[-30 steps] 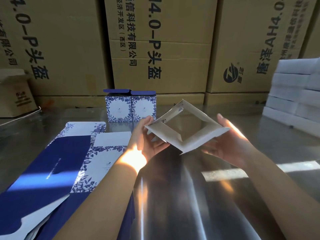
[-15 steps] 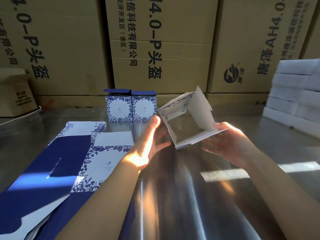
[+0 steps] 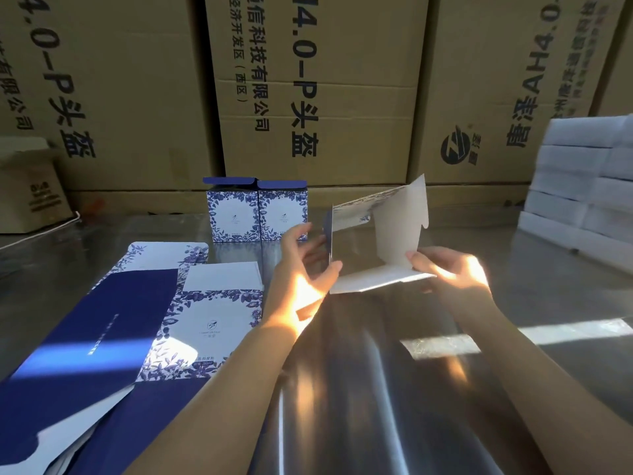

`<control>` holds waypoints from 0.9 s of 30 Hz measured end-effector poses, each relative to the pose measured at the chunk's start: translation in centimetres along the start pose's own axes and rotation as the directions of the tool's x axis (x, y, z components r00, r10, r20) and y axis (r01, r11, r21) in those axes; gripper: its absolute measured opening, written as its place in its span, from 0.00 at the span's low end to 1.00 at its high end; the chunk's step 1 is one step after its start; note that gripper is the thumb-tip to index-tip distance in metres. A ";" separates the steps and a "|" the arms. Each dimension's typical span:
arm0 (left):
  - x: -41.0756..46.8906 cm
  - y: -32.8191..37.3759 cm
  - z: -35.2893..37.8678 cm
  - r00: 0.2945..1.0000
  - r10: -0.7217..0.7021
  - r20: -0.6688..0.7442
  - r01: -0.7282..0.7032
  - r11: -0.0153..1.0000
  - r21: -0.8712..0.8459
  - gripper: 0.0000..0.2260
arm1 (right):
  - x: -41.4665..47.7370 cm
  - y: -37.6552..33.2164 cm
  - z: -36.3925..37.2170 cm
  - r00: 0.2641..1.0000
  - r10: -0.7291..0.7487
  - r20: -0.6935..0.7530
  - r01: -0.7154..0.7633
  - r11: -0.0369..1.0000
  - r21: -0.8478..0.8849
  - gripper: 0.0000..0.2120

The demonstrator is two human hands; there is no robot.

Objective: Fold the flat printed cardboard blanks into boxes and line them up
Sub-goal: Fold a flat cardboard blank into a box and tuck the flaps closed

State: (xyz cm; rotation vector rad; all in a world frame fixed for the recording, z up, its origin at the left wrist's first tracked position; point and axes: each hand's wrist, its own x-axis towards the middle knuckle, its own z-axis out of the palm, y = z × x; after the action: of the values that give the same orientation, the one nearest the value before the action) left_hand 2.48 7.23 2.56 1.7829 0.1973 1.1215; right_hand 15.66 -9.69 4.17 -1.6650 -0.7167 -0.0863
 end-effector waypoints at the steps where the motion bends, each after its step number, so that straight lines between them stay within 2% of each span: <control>1: 0.0 0.1 0.0 0.999 0.034 -0.036 -0.033 0.999 0.038 0.22 | 0.0 0.0 0.0 0.998 -0.033 -0.044 0.032 0.999 -0.023 0.03; 4: -0.3 0.4 0.2 0.979 0.173 -0.103 -0.154 0.974 0.166 0.20 | -0.1 -0.2 0.4 0.983 -0.097 -0.155 0.096 0.995 -0.014 0.08; 7: -0.5 1.0 0.1 0.917 0.385 -0.105 -0.344 0.897 0.279 0.19 | -0.4 -0.4 0.6 0.965 -0.177 -0.193 0.179 0.984 -0.006 0.13; 10: -0.8 0.9 -0.3 0.876 0.480 -0.052 -0.449 0.849 0.280 0.06 | -0.7 -0.3 0.4 0.932 -0.320 -0.171 0.299 0.944 -0.138 0.13; 11: -0.7 0.8 -0.5 0.878 0.473 -0.070 -0.433 0.849 0.304 0.04 | -0.8 -0.4 0.4 0.917 -0.372 -0.144 0.346 0.921 -0.177 0.12; 13: -0.7 1.1 -0.8 0.925 0.363 -0.112 -0.338 0.922 0.189 0.07 | -1.0 -0.5 0.5 0.884 -0.457 -0.094 0.425 0.872 -0.245 0.13; 16: -0.8 1.1 -0.7 0.948 0.313 -0.067 -0.303 0.945 0.125 0.19 | -1.2 -0.6 0.5 0.851 -0.522 -0.055 0.483 0.820 -0.308 0.13; 18: -0.8 0.9 -0.6 0.953 0.297 -0.058 -0.280 0.939 0.201 0.21 | -1.4 -0.8 0.3 0.850 -0.527 -0.017 0.494 0.807 -0.322 0.16; 22: -0.9 0.9 -0.7 0.978 0.210 -0.004 -0.195 0.915 0.354 0.25 | -1.6 -1.1 -0.2 0.886 -0.459 0.062 0.459 0.852 -0.254 0.25; 25: -1.0 0.9 -0.6 0.982 0.189 0.021 -0.183 0.910 0.373 0.27 | -1.8 -1.1 -0.4 0.864 -0.496 0.087 0.498 0.818 -0.286 0.26; 27: -1.1 1.2 -0.4 0.972 0.235 -0.004 -0.213 0.888 0.407 0.26 | -1.8 -1.0 -0.2 0.851 -0.520 0.079 0.517 0.800 -0.303 0.24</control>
State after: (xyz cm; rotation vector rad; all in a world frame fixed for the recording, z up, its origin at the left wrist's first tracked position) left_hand 1.19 6.30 2.89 2.1876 0.2770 1.3686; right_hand 13.78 -10.57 4.28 -1.7186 -1.1920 -0.6301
